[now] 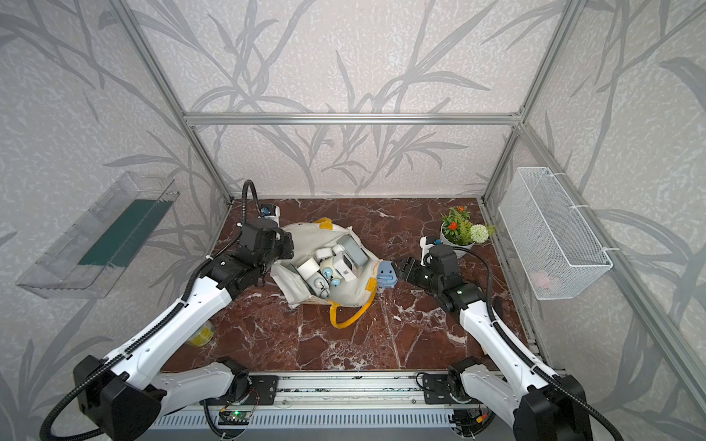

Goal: Take the alarm clock out of the canvas bag
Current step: Place the alarm at the center of the board, then pick up the alarm from the canvas bag.

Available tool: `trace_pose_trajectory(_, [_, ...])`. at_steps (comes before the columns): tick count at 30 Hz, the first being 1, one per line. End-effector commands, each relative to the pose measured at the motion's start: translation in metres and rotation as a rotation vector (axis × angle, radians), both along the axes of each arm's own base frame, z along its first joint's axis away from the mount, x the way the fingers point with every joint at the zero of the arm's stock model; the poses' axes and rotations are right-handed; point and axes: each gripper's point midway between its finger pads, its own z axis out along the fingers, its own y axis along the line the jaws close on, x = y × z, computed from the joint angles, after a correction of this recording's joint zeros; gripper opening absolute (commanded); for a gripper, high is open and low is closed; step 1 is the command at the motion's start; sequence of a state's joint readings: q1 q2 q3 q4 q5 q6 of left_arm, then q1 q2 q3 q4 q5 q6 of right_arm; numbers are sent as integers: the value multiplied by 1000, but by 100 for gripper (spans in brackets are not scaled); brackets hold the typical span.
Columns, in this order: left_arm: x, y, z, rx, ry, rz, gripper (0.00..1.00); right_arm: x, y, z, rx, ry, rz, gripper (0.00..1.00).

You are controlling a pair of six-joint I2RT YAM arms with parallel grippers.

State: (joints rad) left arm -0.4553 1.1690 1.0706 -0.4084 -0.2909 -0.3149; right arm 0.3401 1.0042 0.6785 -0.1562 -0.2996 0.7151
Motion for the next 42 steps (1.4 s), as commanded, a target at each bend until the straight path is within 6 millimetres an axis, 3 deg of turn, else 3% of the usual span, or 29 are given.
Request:
trace_pose_trajectory(1, [1, 10, 21, -26, -77, 48, 0, -1, 8, 32, -26, -116, 34, 72])
trace_pose_trajectory(11, [0, 9, 22, -30, -78, 43, 0, -18, 46, 74, -99, -365, 170, 74])
trace_pose_trajectory(21, [1, 5, 23, -42, -86, 29, 0, -48, 109, 86, -202, -530, 366, 74])
trace_pose_trajectory(32, [-2, 6, 29, -55, -119, 19, 0, -61, 173, 49, -267, -464, 544, 74])
trace_pose_trajectory(42, [-3, -1, 36, -71, -161, -26, 0, -64, 202, -16, -342, -241, 618, 74])
